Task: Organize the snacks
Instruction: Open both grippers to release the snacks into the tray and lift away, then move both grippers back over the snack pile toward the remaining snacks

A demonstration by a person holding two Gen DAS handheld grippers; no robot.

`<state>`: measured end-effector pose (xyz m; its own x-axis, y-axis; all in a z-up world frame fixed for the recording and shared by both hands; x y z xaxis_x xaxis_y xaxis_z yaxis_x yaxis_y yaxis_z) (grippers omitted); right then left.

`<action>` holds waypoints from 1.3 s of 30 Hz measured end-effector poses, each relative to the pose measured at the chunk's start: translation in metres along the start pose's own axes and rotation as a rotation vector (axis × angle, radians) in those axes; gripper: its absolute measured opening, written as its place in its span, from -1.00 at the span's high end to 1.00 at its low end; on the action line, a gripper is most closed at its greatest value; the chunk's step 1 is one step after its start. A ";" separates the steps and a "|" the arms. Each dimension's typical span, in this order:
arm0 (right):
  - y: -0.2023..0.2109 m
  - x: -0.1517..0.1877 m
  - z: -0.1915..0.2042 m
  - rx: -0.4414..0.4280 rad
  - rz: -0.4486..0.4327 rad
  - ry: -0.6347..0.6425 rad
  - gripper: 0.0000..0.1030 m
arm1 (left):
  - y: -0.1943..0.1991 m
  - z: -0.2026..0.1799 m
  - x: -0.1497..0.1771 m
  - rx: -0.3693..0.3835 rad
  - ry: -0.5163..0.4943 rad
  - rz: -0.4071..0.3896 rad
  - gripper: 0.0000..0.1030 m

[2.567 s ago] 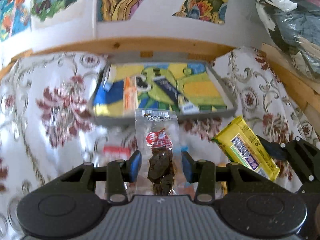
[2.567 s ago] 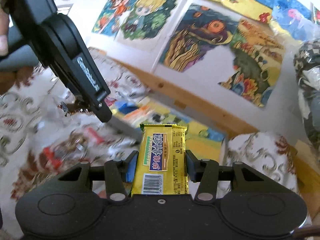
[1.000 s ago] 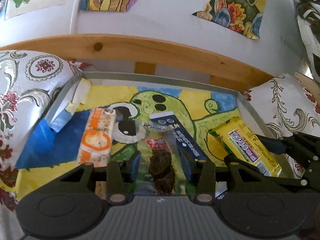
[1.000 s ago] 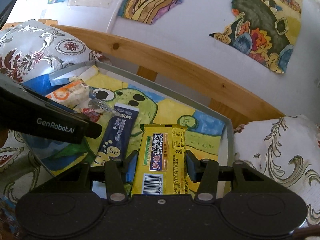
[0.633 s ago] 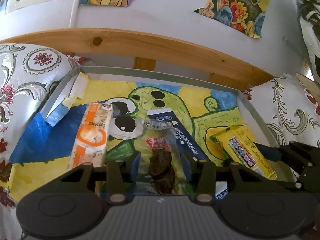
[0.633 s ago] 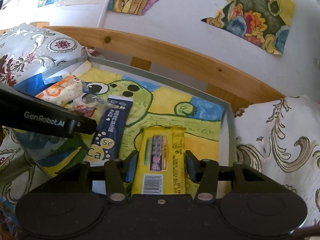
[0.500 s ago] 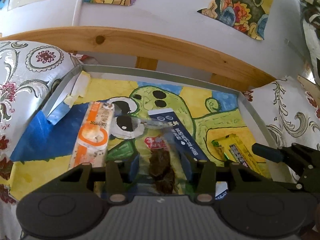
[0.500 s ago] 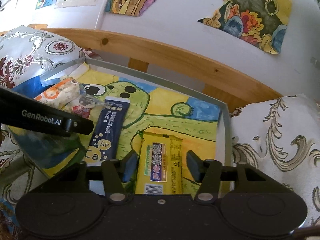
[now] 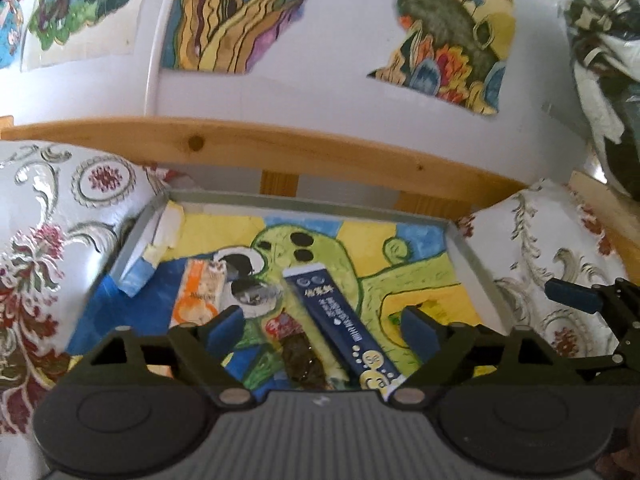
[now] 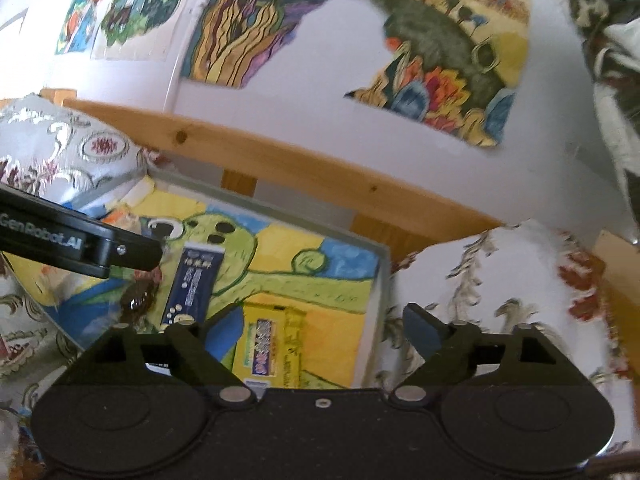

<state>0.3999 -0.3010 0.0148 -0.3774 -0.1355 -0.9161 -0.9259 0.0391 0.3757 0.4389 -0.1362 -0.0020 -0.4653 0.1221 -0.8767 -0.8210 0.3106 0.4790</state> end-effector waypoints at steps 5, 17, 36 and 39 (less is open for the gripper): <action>0.029 -0.015 -0.006 0.009 -0.050 -0.016 -0.90 | 0.027 0.000 -0.010 -0.019 -0.008 -0.039 -0.99; 0.115 -0.036 -0.012 0.024 -0.148 -0.067 -0.98 | 0.103 -0.003 -0.013 -0.047 -0.005 -0.099 -0.99; 0.241 0.014 0.012 -0.012 -0.176 -0.103 -0.99 | 0.217 -0.003 0.062 -0.122 0.043 -0.086 -0.99; 0.254 0.030 0.021 -0.022 -0.165 -0.095 -0.99 | 0.227 -0.001 0.079 -0.131 0.055 -0.074 -0.99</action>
<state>0.1526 -0.2741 0.0794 -0.2216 -0.0440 -0.9741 -0.9751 0.0026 0.2217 0.2156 -0.0575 0.0372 -0.4161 0.0508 -0.9079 -0.8882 0.1912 0.4178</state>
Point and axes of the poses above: each gripper's, at about its wrist camera, not at the fingertips, and y roughly against the way its jaws point, z to its left, x to its underside, the point moved 8 cm from there along -y, roughly the way its jaws point, and after that the axes turned 8 degrees about -y, right-handed, at the moved point
